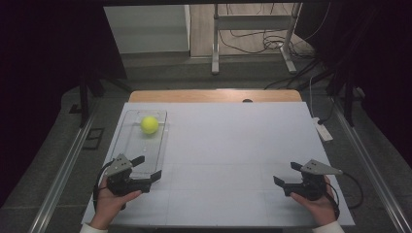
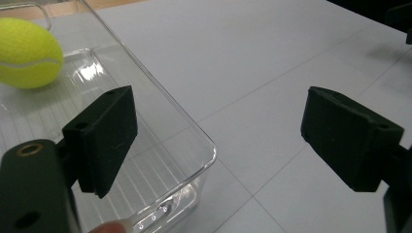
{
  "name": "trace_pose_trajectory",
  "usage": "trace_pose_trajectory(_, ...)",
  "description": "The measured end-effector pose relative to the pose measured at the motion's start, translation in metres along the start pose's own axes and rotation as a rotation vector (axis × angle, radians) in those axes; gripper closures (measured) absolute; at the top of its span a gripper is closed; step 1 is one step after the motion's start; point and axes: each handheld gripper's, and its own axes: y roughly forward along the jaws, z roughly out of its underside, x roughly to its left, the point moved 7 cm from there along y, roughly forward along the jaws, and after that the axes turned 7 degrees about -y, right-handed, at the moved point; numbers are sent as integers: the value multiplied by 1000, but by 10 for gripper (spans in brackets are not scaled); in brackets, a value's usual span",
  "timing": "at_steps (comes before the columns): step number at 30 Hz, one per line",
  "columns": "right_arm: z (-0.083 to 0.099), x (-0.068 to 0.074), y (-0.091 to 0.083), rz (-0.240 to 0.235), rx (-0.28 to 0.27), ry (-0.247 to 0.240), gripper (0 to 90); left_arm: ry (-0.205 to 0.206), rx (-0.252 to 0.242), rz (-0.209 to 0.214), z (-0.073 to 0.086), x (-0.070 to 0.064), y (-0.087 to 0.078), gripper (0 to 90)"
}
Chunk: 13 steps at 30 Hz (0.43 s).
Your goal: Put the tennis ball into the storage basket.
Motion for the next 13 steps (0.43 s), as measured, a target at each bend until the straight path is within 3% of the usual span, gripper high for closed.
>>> trace_pose_trajectory(13,-2,0,-1,0,-12,1,116,5,14,-9,2,0,5,140)
